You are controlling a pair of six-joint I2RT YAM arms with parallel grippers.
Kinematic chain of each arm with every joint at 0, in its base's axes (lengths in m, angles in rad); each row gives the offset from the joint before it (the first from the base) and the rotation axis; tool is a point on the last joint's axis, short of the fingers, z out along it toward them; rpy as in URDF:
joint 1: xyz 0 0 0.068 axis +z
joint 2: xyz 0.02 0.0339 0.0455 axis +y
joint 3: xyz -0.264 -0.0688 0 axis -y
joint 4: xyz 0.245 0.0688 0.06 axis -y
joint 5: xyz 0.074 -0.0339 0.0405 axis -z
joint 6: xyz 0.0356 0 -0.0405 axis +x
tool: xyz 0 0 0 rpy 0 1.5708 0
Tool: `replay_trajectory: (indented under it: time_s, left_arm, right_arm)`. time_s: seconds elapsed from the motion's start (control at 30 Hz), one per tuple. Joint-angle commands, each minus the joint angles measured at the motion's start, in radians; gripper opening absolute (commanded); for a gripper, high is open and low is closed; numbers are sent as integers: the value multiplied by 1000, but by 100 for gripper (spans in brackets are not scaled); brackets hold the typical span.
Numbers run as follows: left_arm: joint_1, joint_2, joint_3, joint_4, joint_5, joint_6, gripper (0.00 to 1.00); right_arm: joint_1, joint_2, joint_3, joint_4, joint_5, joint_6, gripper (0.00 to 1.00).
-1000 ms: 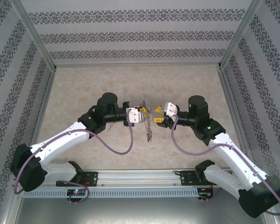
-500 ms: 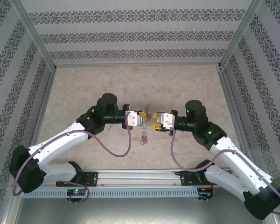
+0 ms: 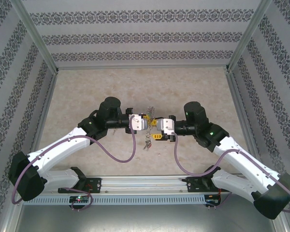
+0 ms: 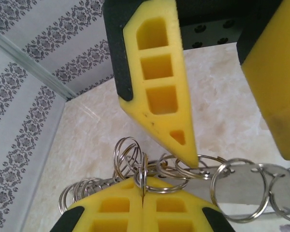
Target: Put the keys on the keyring
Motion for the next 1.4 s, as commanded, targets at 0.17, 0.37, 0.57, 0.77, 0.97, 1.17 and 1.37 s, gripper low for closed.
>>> replay_trajectory:
  time_s: [0.17, 0.37, 0.57, 0.77, 0.97, 1.17, 1.37]
  left_arm:
    - [-6, -8, 45, 7, -48, -65, 0]
    - [-7, 11, 65, -13, -44, -88, 0]
    - [-6, 16, 60, -14, -55, -104, 0]
    - [-6, -5, 40, -5, -22, -89, 0]
    - [-6, -24, 23, 7, 5, -74, 0]
    - [-6, -33, 21, -3, 16, -56, 0]
    - [-6, -36, 18, -10, 16, -56, 0]
  right_arm:
    - [9, -16, -2, -107, 52, -98, 38]
    - [-1, -59, -50, -103, 86, -92, 36]
    - [-26, -105, -52, -95, 76, -73, 36]
    - [-79, -137, -58, -27, 42, -9, 42]
    - [-127, -70, 26, -40, -35, 70, 25]
    - [-86, 0, 70, -2, 5, 118, 20]
    - [-41, 0, 46, 87, 95, 82, 22]
